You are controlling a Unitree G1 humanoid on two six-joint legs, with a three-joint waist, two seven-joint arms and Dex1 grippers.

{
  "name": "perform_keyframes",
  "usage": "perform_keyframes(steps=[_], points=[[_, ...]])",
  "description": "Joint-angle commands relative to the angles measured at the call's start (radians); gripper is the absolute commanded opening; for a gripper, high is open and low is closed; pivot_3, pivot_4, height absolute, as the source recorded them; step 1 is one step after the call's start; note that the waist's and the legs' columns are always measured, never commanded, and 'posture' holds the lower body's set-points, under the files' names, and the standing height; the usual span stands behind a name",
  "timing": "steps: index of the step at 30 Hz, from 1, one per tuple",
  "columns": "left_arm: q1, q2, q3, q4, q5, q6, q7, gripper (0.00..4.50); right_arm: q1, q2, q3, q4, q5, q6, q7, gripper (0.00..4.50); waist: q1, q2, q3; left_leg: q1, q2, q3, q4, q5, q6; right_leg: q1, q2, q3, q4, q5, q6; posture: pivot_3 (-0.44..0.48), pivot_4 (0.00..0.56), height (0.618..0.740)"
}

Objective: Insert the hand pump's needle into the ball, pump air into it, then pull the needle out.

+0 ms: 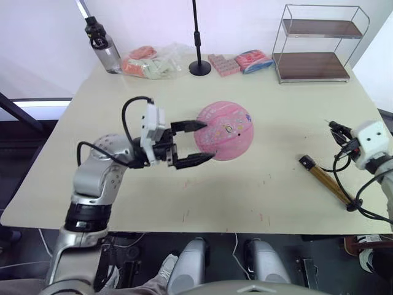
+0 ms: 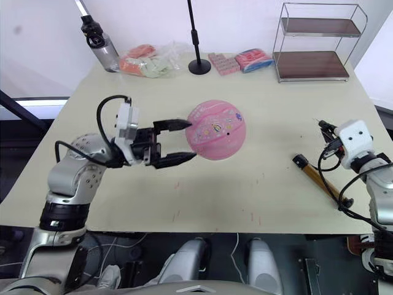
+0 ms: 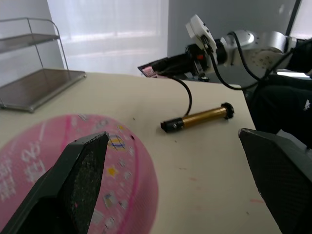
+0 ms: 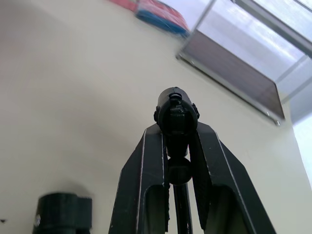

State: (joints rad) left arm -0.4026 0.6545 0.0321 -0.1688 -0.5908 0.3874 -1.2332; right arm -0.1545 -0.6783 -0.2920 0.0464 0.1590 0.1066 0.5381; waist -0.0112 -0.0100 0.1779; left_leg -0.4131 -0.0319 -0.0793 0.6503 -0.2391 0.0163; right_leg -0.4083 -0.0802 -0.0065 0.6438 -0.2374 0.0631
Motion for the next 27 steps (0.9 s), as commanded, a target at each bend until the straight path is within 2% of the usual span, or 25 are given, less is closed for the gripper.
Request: perform_keyframes(steps=[1, 10, 19, 21, 25, 27], points=[[0.04, 0.041, 0.039, -0.036, -0.005, -0.044, -0.041, 4.5, 0.02, 0.015, -0.055, -0.025, 0.038, 0.045, -0.029, 0.09, 0.0, 0.0, 0.0, 0.0, 0.0, 0.0, 0.0, 0.0, 0.0, 0.0, 0.0, 0.0, 0.0, 0.0, 0.0, 0.0, 0.15, 0.74], [0.193, 0.086, 0.084, -0.046, -0.017, -0.123, -0.104, 4.5, 0.06, 0.072, -0.166, 0.003, 0.098, 0.18, -0.142, 0.09, -0.002, 0.001, 0.0, 0.003, 0.003, 0.004, 0.0, -0.001, 0.001, 0.0, 0.003, 0.004, 0.001, 0.001, -0.002, 0.0, 0.15, 0.74], [0.213, 0.068, 0.106, -0.082, -0.058, -0.116, -0.072, 4.5, 0.07, 0.095, -0.245, 0.007, 0.151, 0.255, -0.215, 0.09, -0.002, 0.001, 0.0, 0.005, 0.003, 0.006, 0.001, 0.0, 0.002, 0.0, 0.003, 0.006, 0.005, 0.002, -0.003, 0.0, 0.15, 0.74], [0.216, 0.068, 0.103, -0.085, -0.058, -0.118, -0.069, 4.5, 0.081, 0.092, -0.246, -0.003, 0.152, 0.259, -0.215, 1.11, -0.002, 0.001, 0.0, 0.008, 0.003, 0.011, 0.001, 0.0, 0.002, 0.0, 0.004, 0.011, 0.008, 0.002, -0.003, 0.0, 0.15, 0.74], [0.223, 0.065, 0.1, -0.084, -0.057, -0.123, -0.066, 4.5, 0.11, 0.087, -0.261, -0.011, 0.166, 0.258, -0.203, 2.48, -0.003, 0.001, 0.0, 0.014, 0.005, 0.018, 0.0, -0.001, 0.002, 0.002, 0.005, 0.018, 0.011, 0.001, -0.003, 0.0, 0.15, 0.74], [0.225, 0.063, 0.101, -0.084, -0.057, -0.123, -0.063, 4.5, 0.13, 0.08, -0.273, -0.01, 0.172, 0.252, -0.195, 3.39, -0.003, 0.001, 0.0, 0.016, 0.008, 0.021, 0.001, -0.001, 0.002, 0.002, 0.008, 0.02, 0.012, 0.002, -0.003, 0.0, 0.15, 0.74]])
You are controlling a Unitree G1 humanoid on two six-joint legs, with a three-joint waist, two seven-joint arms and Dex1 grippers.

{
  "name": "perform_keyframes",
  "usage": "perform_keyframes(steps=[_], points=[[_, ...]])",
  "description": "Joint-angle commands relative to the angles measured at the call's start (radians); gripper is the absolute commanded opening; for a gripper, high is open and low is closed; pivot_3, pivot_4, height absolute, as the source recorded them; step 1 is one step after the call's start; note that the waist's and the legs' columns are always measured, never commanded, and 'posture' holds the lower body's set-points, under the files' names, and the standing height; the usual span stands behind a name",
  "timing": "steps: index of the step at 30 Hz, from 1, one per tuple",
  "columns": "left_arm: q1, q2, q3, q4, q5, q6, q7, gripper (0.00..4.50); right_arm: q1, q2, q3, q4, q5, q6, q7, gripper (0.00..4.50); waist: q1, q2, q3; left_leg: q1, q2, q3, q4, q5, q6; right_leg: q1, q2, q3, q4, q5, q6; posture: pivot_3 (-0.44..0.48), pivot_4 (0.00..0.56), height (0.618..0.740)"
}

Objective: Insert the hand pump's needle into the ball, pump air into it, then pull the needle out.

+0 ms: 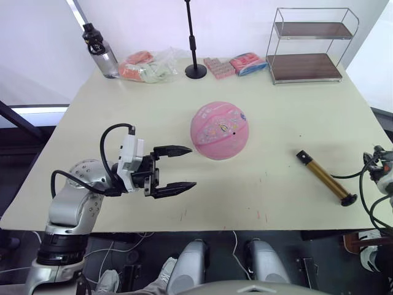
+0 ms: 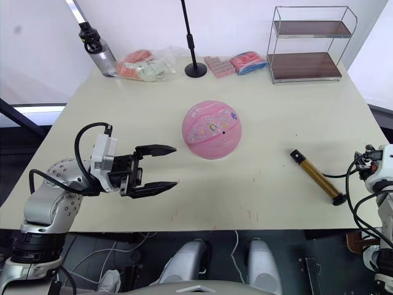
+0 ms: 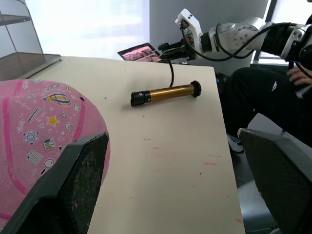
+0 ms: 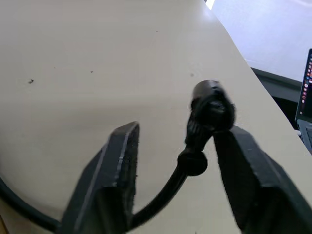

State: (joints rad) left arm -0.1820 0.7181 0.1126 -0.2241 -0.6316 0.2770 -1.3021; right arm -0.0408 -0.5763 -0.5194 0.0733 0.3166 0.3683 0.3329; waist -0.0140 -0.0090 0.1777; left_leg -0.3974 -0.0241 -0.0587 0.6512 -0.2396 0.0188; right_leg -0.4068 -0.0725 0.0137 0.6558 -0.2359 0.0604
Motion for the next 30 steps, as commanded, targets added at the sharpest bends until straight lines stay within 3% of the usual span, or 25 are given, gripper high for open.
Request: perform_keyframes(steps=[1, 3, 15, 21, 30], points=[[0.006, -0.001, 0.02, -0.027, -0.015, -0.015, 0.006, 4.5, 0.026, -0.025, -0.054, -0.034, 0.017, -0.012, 0.012, 3.93, 0.0, 0.0, 0.0, 0.0, 0.0, 0.0, 0.0, 0.0, 0.0, 0.0, 0.001, 0.0, 0.0, 0.0, 0.0, 0.0, 0.15, 0.74], [0.01, -0.004, 0.018, -0.021, -0.01, -0.02, 0.006, 4.5, 0.046, -0.036, -0.082, -0.017, 0.019, -0.023, 0.015, 4.46, 0.0, 0.0, 0.0, 0.001, 0.001, 0.001, 0.0, 0.0, 0.0, 0.0, 0.001, 0.001, 0.001, 0.0, 0.0, 0.0, 0.15, 0.74], [0.007, -0.011, 0.018, 0.012, -0.002, -0.036, -0.002, 4.5, 0.1, -0.08, -0.138, 0.003, 0.051, -0.075, 0.102, 4.46, 0.0, 0.0, 0.0, 0.002, 0.003, 0.009, 0.0, 0.0, 0.0, 0.0, 0.002, 0.003, 0.002, 0.0, 0.0, 0.0, 0.15, 0.74], [0.032, -0.015, 0.031, 0.031, 0.014, -0.064, 0.016, 4.5, 0.185, -0.063, -0.065, -0.15, 0.154, -0.106, 0.323, 4.46, -0.001, 0.0, 0.0, 0.002, 0.004, 0.008, 0.0, 0.0, 0.0, 0.0, 0.003, 0.003, 0.001, 0.0, 0.0, 0.0, 0.15, 0.74], [0.157, -0.039, 0.065, 0.006, 0.057, -0.102, 0.122, 4.5, 0.277, -0.006, 0.071, -0.288, 0.169, -0.222, 0.498, 4.46, 0.002, -0.001, 0.0, 0.003, 0.006, 0.005, 0.0, 0.0, 0.0, 0.0, 0.003, 0.003, 0.001, 0.0, 0.0, 0.0, 0.15, 0.74]])
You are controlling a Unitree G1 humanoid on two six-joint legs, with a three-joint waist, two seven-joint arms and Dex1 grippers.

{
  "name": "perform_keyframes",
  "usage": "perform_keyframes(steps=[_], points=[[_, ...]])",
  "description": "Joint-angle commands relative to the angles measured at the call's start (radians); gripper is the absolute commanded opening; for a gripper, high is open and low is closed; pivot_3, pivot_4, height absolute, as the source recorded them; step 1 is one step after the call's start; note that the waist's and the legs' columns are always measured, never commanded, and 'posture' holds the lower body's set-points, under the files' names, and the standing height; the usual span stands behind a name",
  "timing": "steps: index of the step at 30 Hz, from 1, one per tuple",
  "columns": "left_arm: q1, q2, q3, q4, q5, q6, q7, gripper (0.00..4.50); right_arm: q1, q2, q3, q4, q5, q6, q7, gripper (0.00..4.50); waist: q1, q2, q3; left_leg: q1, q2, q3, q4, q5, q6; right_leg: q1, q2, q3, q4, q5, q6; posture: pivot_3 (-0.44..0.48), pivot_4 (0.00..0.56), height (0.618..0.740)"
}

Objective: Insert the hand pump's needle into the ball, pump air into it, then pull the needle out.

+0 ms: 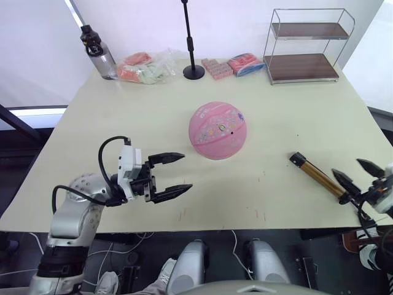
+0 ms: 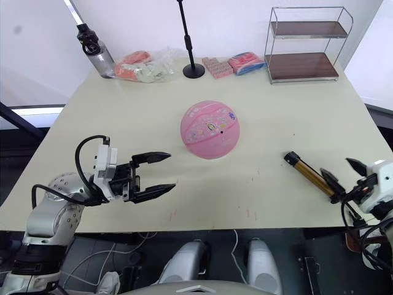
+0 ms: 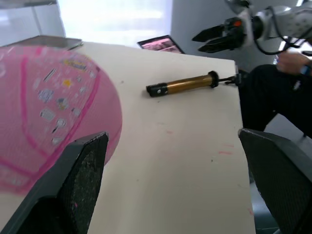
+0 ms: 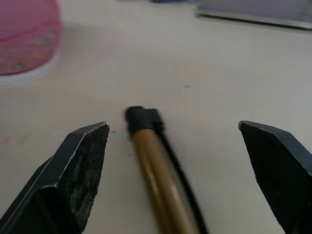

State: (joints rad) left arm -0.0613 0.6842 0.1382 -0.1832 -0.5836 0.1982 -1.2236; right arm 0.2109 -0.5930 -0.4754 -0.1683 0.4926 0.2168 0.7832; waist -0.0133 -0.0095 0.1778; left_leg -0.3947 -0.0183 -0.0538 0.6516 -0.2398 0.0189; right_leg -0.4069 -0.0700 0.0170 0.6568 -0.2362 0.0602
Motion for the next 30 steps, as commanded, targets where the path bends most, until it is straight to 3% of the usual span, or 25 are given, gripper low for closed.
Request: perform_keyframes(steps=[1, 9, 19, 30], points=[[0.057, -0.012, 0.047, -0.035, 0.018, -0.027, 0.065, 4.5, 0.038, 0.017, 0.046, -0.045, -0.014, -0.091, 0.064, 4.46, 0.002, 0.0, 0.0, 0.0, 0.0, 0.0, 0.0, 0.0, 0.0, 0.0, 0.0, 0.0, 0.0, 0.0, 0.0, 0.0, 0.15, 0.74], [0.232, -0.048, 0.073, -0.024, 0.102, -0.093, 0.175, 4.5, 0.148, 0.071, 0.122, 0.0, -0.025, -0.267, 0.195, 4.46, 0.003, -0.001, 0.0, 0.0, 0.001, 0.0, 0.0, 0.0, 0.0, 0.0, -0.001, 0.0, -0.001, -0.002, -0.004, 0.0, 0.15, 0.74], [0.376, -0.07, 0.112, 0.033, 0.148, -0.156, 0.235, 4.5, 0.293, 0.154, 0.115, 0.152, -0.1, -0.52, 0.19, 4.46, 0.006, -0.002, -0.001, 0.0, 0.004, 0.001, 0.0, 0.0, -0.001, 0.0, -0.001, 0.0, -0.001, -0.003, -0.003, 0.0, 0.15, 0.74], [0.51, -0.094, 0.134, 0.039, 0.153, -0.207, 0.247, 4.5, 0.396, 0.172, 0.105, 0.132, -0.056, -0.54, 0.161, 4.46, 0.003, -0.004, -0.002, -0.002, 0.004, 0.004, 0.0, -0.002, 0.001, -0.002, -0.008, 0.005, -0.005, -0.003, -0.003, 0.0, 0.15, 0.74]])
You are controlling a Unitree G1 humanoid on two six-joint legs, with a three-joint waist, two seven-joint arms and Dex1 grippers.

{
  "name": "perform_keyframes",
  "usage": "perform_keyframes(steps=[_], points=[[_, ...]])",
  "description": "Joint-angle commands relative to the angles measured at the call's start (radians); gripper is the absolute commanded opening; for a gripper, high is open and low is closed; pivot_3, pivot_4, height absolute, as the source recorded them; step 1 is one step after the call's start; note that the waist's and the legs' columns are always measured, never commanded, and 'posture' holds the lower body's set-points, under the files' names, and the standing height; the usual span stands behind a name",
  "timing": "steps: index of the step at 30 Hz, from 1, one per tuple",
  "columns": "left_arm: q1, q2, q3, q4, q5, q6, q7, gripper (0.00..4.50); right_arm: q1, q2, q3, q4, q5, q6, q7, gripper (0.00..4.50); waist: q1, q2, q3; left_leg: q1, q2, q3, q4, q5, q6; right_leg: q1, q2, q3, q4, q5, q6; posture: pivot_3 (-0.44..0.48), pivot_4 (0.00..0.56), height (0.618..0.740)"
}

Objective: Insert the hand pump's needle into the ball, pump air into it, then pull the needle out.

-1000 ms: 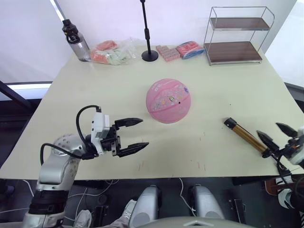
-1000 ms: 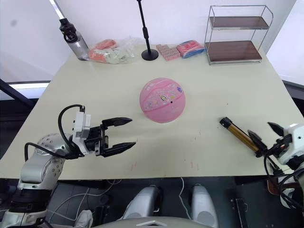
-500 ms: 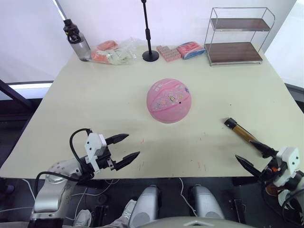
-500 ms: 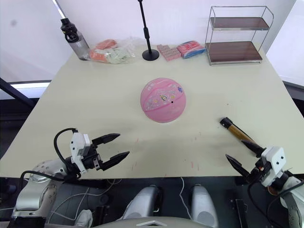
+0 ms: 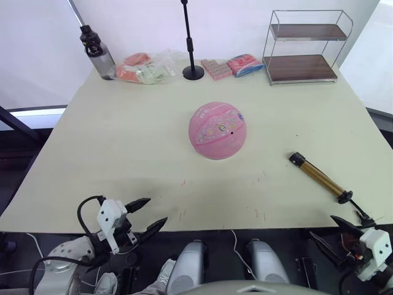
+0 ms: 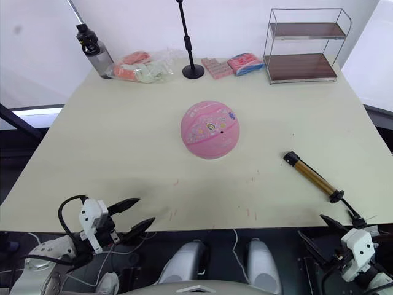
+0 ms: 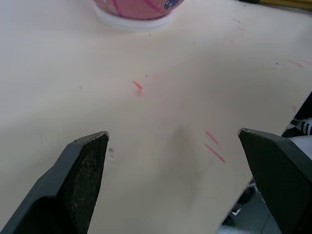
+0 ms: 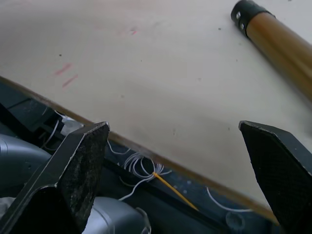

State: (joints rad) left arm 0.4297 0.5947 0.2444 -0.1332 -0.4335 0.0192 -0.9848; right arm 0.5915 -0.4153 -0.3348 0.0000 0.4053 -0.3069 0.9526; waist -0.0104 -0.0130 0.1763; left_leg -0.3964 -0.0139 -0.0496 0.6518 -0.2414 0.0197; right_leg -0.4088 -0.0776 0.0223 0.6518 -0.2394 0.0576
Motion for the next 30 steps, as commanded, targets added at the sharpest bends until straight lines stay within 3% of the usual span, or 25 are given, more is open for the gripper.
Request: perform_keyframes(steps=[1, 11, 30], points=[[0.03, -0.008, 0.026, -0.009, 0.007, -0.037, 0.01, 4.5, 0.018, -0.007, -0.036, -0.038, 0.035, -0.015, -0.009, 4.46, 0.001, 0.0, 0.0, 0.0, 0.0, 0.0, 0.0, 0.0, 0.0, 0.0, 0.0, 0.0, 0.0, 0.0, 0.0, 0.0, 0.15, 0.74], [0.038, -0.025, 0.02, 0.018, 0.04, -0.095, 0.03, 4.5, -0.003, -0.023, -0.028, -0.077, 0.067, 0.007, -0.013, 4.46, 0.002, -0.002, -0.001, -0.001, 0.0, 0.001, -0.001, -0.001, 0.001, 0.0, 0.0, 0.0, -0.002, 0.0, 0.0, 0.0, 0.15, 0.74], [0.049, -0.035, 0.014, 0.035, 0.049, -0.126, 0.029, 4.5, -0.088, 0.012, 0.115, -0.148, 0.007, 0.072, -0.091, 4.46, 0.005, -0.003, -0.002, 0.0, 0.001, 0.001, -0.001, -0.001, 0.002, -0.001, 0.002, -0.005, -0.001, 0.0, 0.0, 0.0, 0.15, 0.74]])
